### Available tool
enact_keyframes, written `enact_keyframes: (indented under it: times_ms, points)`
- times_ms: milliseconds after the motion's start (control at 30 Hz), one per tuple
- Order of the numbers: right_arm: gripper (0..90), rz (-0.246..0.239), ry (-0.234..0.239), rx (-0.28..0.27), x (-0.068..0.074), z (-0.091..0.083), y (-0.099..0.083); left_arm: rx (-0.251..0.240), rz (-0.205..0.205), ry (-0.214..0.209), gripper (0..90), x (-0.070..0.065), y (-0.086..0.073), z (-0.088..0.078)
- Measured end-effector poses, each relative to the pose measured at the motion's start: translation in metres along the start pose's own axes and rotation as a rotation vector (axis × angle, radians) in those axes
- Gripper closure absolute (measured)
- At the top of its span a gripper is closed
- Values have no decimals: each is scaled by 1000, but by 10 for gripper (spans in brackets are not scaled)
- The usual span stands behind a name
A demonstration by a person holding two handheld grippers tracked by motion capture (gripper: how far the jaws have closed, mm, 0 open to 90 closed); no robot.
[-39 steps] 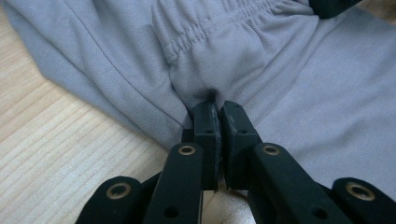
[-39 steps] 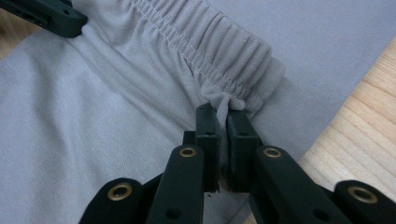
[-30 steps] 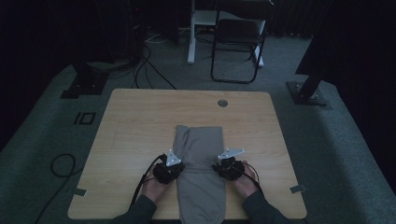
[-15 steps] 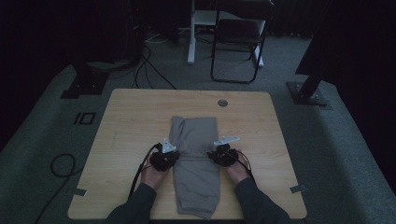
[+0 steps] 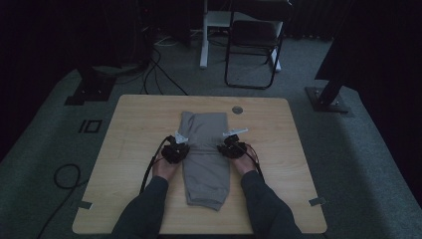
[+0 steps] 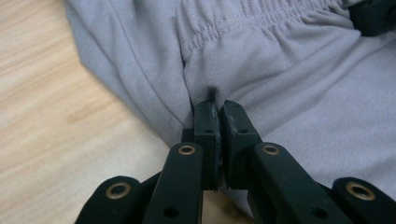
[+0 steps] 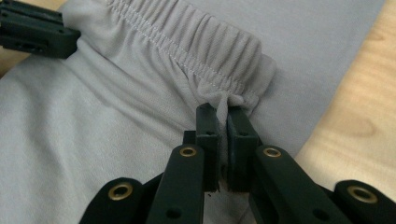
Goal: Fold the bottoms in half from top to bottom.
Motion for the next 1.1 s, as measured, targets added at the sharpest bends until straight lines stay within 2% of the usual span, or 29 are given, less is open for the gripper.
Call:
enact_keyframes:
  times_ms: [133, 400, 433, 500, 633, 733, 767, 800, 833, 933, 967, 1000, 1033, 1100]
  points:
    - [867, 54, -32, -20, -6, 12, 8, -9, -23, 29, 857, 8, 5, 9]
    - [867, 69, -75, -36, -9, 25, 16, -17, -55, 95, 858, 17, 10, 20]
    - [867, 71, -82, -40, -9, 26, 17, -12, -48, 99, 858, 17, 11, 20]
    - [866, 62, -67, -36, -9, 26, 17, -12, -27, 125, 859, 17, 11, 20]
    - [867, 61, -61, -52, -15, 22, 21, -25, -27, 129, 862, 17, 18, 14]
    - [867, 42, -61, -98, -15, 11, 36, -70, -54, 107, 863, 18, 35, 5]
    - [867, 42, -61, -98, -15, 11, 36, -70, -54, 107, 862, 18, 35, 5]
    - [867, 10, -70, -118, -14, 5, 43, -99, -44, 87, 862, 16, 48, -3]
    - [867, -47, -86, -153, -12, -6, 57, -125, -38, 76, 862, 14, 57, -9]
    - [867, -89, -92, -225, -8, -28, 83, -208, -31, 51, 862, 11, 85, -32]
    - [867, -89, -92, -225, -8, -28, 83, -208, -31, 51, 862, 11, 85, -32]
    - [867, -91, -88, -252, -6, -37, 92, -286, -35, 20, 862, 5, 105, -56]
    - [867, -104, -71, -318, -1, -59, 108, -318, -29, 8, 862, 1, 111, -67]
    - [867, -124, -49, -355, 6, -77, 114, -335, 8, -14, 862, -7, 115, -83]
Point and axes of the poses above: each handheld gripper's, and its own axes: z roughly forward along the jaws, y roughly out of its top, x roughly to its left, the point moved 10 cm from there along z, roughly forward along the jaws, and after that the axes turned 15 degrees about -x, right-handed, at the moved point
